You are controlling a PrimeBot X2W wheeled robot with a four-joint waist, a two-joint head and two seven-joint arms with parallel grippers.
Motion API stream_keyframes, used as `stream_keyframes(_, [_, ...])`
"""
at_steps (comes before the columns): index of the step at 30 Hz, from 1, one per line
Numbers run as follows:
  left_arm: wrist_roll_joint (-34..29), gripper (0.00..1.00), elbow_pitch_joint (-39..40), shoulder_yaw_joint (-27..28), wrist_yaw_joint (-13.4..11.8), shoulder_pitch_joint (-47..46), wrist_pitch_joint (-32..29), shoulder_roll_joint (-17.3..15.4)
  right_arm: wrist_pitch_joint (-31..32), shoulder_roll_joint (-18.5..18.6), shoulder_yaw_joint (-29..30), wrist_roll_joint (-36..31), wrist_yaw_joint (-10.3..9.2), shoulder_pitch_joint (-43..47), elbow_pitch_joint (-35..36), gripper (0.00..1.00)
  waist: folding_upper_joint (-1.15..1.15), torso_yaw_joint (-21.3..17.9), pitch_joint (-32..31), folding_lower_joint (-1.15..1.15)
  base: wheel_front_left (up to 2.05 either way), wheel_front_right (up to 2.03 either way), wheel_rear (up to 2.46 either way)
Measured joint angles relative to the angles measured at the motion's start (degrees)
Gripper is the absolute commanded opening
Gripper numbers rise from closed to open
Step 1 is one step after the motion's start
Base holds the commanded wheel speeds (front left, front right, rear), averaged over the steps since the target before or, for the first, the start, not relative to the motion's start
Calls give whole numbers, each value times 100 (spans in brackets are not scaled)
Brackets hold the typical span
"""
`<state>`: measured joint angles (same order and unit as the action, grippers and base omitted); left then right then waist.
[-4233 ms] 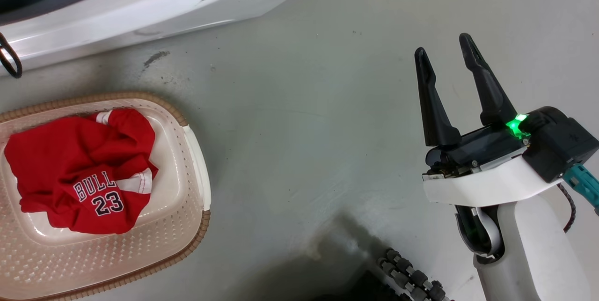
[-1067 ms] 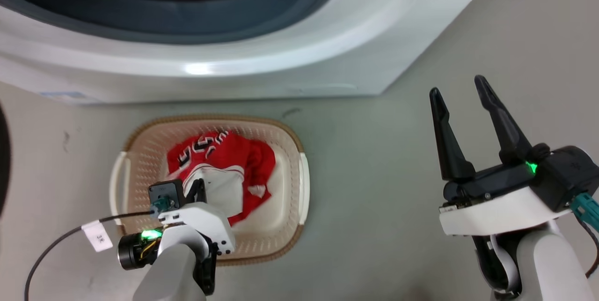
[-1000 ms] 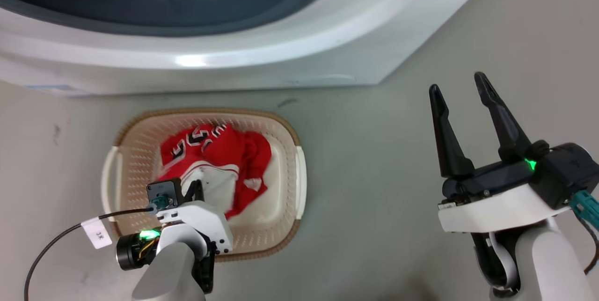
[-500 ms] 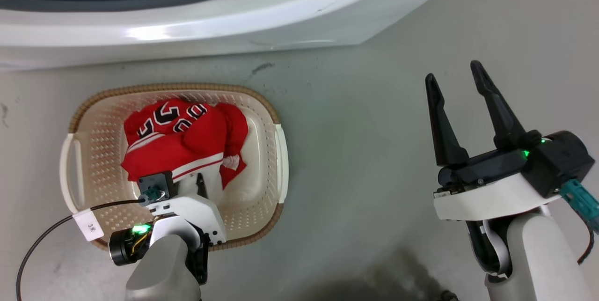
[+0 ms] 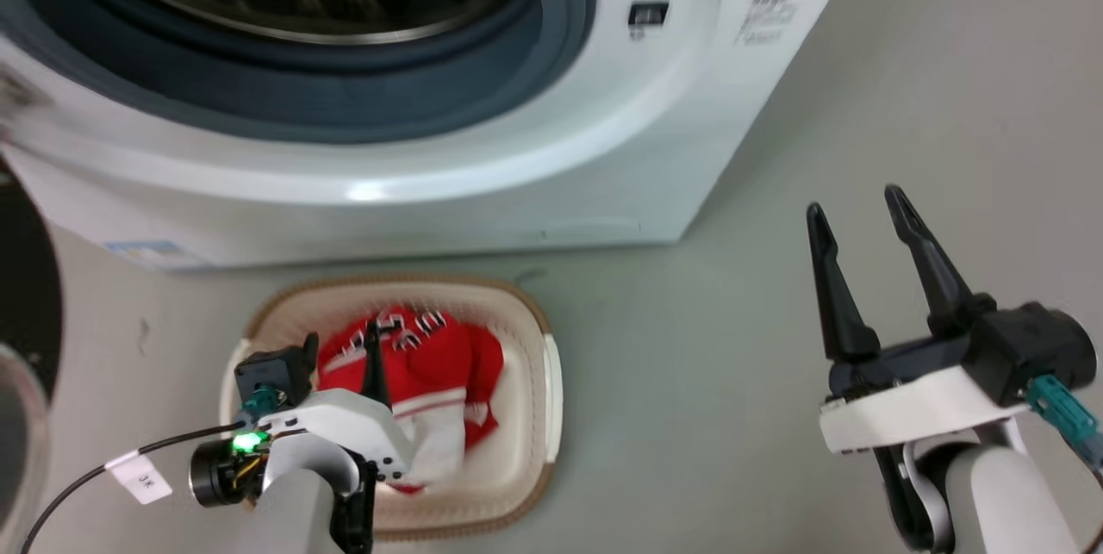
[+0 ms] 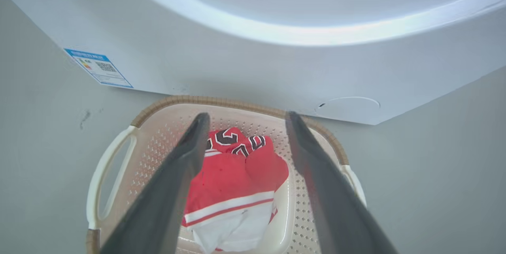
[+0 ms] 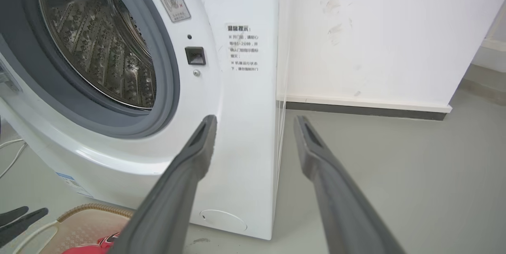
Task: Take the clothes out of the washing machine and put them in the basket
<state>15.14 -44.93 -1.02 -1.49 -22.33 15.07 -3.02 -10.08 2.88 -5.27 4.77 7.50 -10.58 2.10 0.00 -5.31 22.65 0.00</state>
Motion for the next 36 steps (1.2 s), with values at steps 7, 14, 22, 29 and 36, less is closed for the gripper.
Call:
stream_keyframes(7, [-386, 100, 1426, 148, 102, 502, 0, 4, 166, 0, 162, -93, 1, 408, 147, 100, 0, 132, -895, -1, 0, 0, 0])
stream_keyframes(14, [-860, 100, 2843, 122, 122, 962, 0, 7, 360, 0, 304, -230, 0, 742, 238, 100, 0, 219, -1577, -1, 0, 0, 0])
stream_keyframes(22, [-1143, 100, 3720, -73, 110, 1695, 0, 8, 543, 1, 539, -236, 0, 1189, 299, 100, 0, 329, -2154, -2, 0, 0, 0])
stream_keyframes(29, [-1232, 100, 3879, -198, 100, 2077, -35, -70, 642, 1, 579, -222, 0, 1298, 400, 100, 0, 478, -2317, -2, 0, 0, 0])
stream_keyframes(36, [-1194, 100, 3904, -232, 100, 2085, -115, -105, 676, 1, 580, -220, 1, 1331, 420, 100, 0, 537, -2317, -1, 0, 0, 0])
